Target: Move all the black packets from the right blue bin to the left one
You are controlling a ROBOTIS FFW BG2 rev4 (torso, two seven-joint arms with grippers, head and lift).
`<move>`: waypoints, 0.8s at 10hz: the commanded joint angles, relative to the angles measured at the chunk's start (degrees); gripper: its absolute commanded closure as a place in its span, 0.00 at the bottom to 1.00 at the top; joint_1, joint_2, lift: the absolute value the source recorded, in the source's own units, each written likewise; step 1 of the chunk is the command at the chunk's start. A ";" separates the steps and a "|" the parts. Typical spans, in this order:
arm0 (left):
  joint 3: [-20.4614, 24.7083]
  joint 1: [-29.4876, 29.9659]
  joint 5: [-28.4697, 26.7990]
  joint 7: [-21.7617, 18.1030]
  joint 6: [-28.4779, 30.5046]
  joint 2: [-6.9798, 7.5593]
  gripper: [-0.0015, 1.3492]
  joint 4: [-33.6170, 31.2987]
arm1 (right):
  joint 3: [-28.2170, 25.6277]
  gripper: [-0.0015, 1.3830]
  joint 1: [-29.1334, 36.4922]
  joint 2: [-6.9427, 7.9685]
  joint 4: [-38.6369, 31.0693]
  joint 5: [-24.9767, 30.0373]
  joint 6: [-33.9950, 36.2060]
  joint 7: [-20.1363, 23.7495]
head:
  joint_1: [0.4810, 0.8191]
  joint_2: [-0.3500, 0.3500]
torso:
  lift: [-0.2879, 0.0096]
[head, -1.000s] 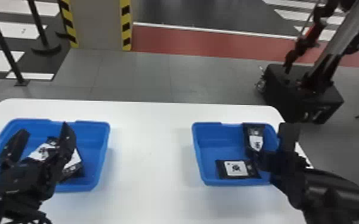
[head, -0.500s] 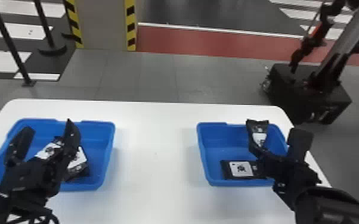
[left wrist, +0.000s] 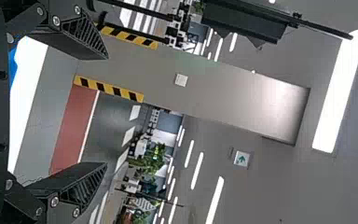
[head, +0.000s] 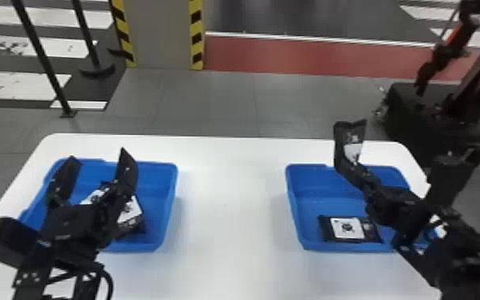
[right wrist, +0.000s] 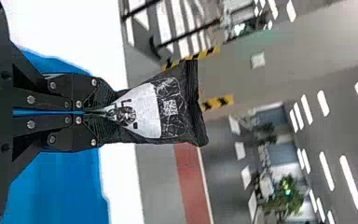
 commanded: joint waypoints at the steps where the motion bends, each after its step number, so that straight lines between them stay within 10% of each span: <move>1: -0.01 -0.26 0.04 0.06 0.60 0.03 0.17 -0.69 | 0.51 0.82 -5.14 -0.18 4.70 -0.13 -1.15 7.04 | 0.63 0.44 | 0.60; 4: -0.01 -0.26 0.31 -0.02 2.15 0.12 0.17 -1.81 | 5.87 0.82 -12.03 -1.50 7.23 -1.18 2.51 17.06 | 0.63 0.55 | 0.60; 8: -2.03 -0.83 1.63 -0.55 17.61 1.52 0.17 -13.90 | 12.46 0.81 -27.64 -1.59 27.06 -1.01 6.45 34.72 | 0.62 0.67 | 0.60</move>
